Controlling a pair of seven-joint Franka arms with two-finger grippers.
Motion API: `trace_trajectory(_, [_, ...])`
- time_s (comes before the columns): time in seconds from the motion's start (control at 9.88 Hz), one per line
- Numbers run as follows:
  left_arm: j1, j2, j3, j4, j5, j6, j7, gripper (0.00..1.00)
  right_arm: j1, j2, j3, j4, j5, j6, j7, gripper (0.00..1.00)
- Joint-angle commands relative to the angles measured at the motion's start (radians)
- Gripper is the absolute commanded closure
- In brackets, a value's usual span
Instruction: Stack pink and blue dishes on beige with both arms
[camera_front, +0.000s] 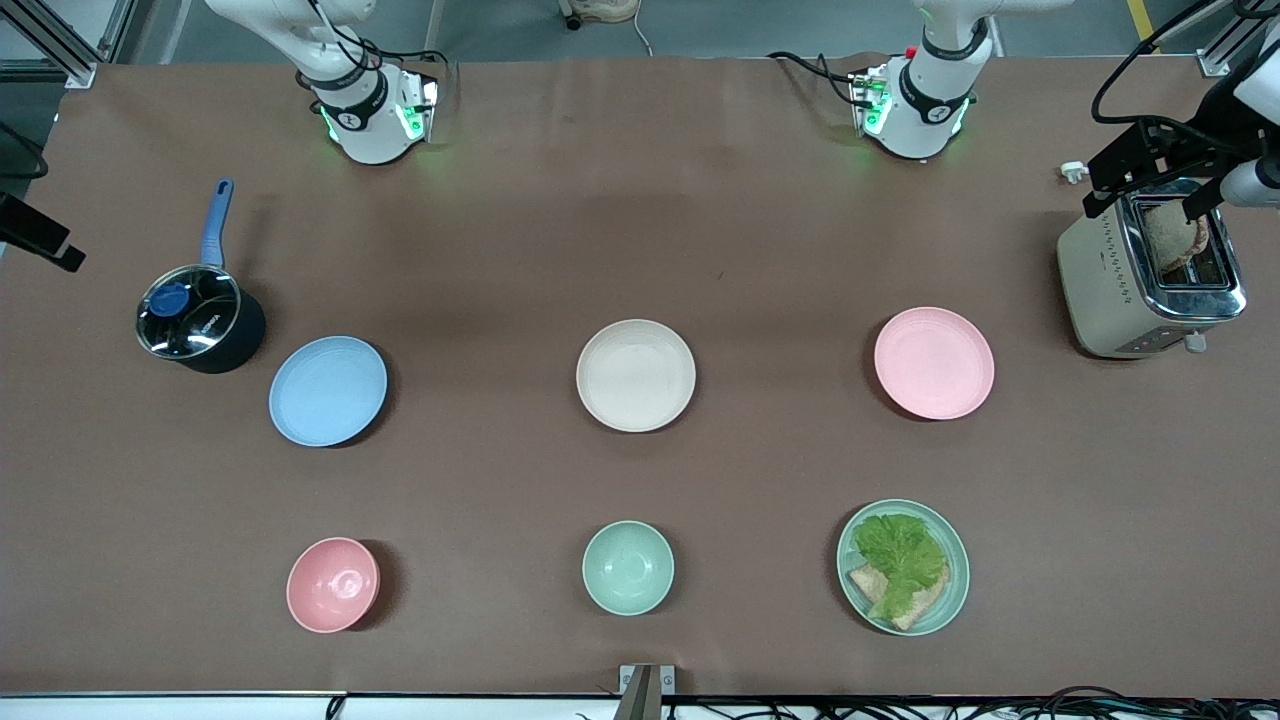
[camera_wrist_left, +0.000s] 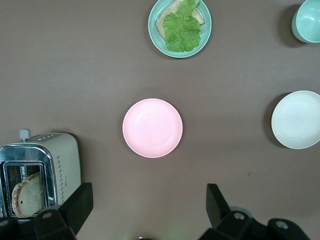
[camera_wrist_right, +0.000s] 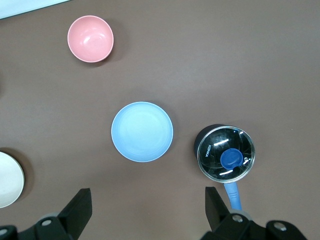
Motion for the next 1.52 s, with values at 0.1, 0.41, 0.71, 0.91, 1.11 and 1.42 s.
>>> trace_trajectory(0.1, [0.005,-0.003,-0.007,-0.033,0.015,0.006,-0.004,0.00,-0.004,0.003,0.005,0.010,-0.005,-0.009,0.008,0.00])
trace_trajectory(0.41, [0.006,0.025,0.048,-0.037,-0.005,0.019,0.022,0.00,-0.003,0.003,0.005,0.010,-0.005,-0.009,0.008,0.00])
trace_trajectory(0.71, [0.009,0.092,0.161,-0.168,-0.127,0.184,0.222,0.00,-0.004,0.003,0.005,0.010,-0.005,-0.009,0.008,0.00])
trace_trajectory(0.91, [0.011,0.161,0.197,-0.285,-0.196,0.267,0.384,0.00,-0.015,0.014,0.003,-0.027,0.005,0.008,-0.048,0.00])
trace_trajectory(1.11, [0.014,0.250,0.198,-0.382,-0.212,0.405,0.480,0.00,-0.049,0.042,-0.006,-0.213,0.068,0.211,-0.175,0.00])
trace_trajectory(1.42, [0.025,0.402,0.198,-0.427,-0.210,0.484,0.535,0.04,-0.050,0.139,-0.058,-0.516,0.148,0.644,-0.417,0.00])
